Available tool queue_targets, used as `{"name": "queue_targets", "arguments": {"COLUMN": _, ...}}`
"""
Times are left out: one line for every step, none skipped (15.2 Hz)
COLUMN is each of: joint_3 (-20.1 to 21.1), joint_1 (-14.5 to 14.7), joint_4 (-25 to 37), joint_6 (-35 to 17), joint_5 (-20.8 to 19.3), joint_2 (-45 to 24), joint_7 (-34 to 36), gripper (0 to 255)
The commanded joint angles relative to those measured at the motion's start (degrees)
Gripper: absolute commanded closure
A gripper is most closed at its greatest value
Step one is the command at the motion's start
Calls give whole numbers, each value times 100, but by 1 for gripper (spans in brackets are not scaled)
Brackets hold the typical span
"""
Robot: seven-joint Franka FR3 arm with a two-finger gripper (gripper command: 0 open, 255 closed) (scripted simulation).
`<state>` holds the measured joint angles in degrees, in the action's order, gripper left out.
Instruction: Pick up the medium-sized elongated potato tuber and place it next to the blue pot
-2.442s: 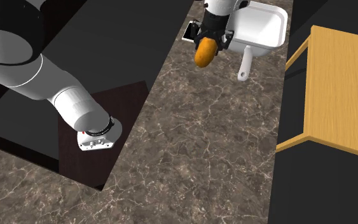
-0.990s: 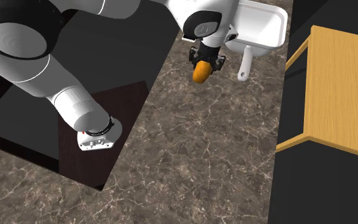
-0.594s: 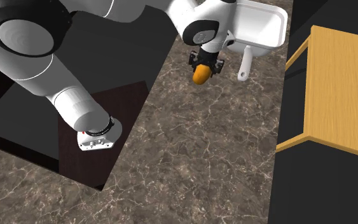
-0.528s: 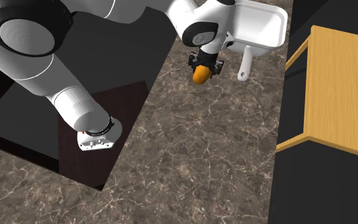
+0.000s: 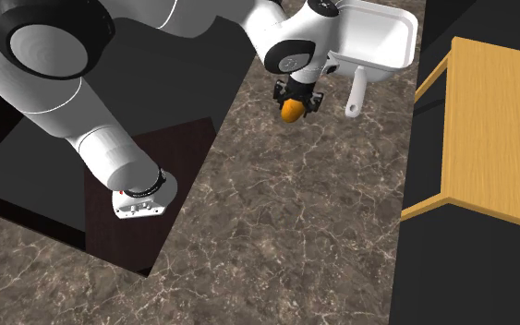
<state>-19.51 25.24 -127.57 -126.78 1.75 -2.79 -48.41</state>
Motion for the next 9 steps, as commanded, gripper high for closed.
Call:
{"name": "queue_targets", "arguments": {"joint_3": -12, "joint_1": -12, "joint_4": -25, "joint_6": -1, "joint_5": -8, "joint_2": -37, "joint_7": -1, "gripper": 255}}
{"name": "queue_targets", "arguments": {"joint_3": -11, "joint_1": -13, "joint_4": -25, "joint_6": -1, "joint_5": -8, "joint_2": -37, "joint_7": -1, "gripper": 255}}
{"name": "queue_targets", "arguments": {"joint_3": -10, "joint_1": -14, "joint_4": -25, "joint_6": -1, "joint_5": -8, "joint_2": -37, "joint_7": -1, "gripper": 255}}
{"name": "queue_targets", "arguments": {"joint_3": -8, "joint_1": -11, "joint_4": -38, "joint_6": -18, "joint_5": -4, "joint_2": -42, "joint_7": 1, "gripper": 0}}
{"name": "queue_targets", "arguments": {"joint_3": -13, "joint_1": -15, "joint_4": -70, "joint_6": -34, "joint_5": -12, "joint_2": -25, "joint_7": -3, "gripper": 0}}
{"name": "queue_targets", "arguments": {"joint_3": -16, "joint_1": -18, "joint_4": -72, "joint_6": -33, "joint_5": -14, "joint_2": -22, "joint_7": -8, "gripper": 0}}
{"name": "queue_targets", "arguments": {"joint_3": -16, "joint_1": -19, "joint_4": -74, "joint_6": -35, "joint_5": -14, "joint_2": -22, "joint_7": -8, "gripper": 0}}
{"name": "queue_targets", "arguments": {"joint_3": -16, "joint_1": -18, "joint_4": -74, "joint_6": -37, "joint_5": -13, "joint_2": -23, "joint_7": -8, "gripper": 0}}
{"name": "queue_targets", "arguments": {"joint_3": -10, "joint_1": -14, "joint_4": -26, "joint_6": -1, "joint_5": -8, "joint_2": -36, "joint_7": -1, "gripper": 0}}
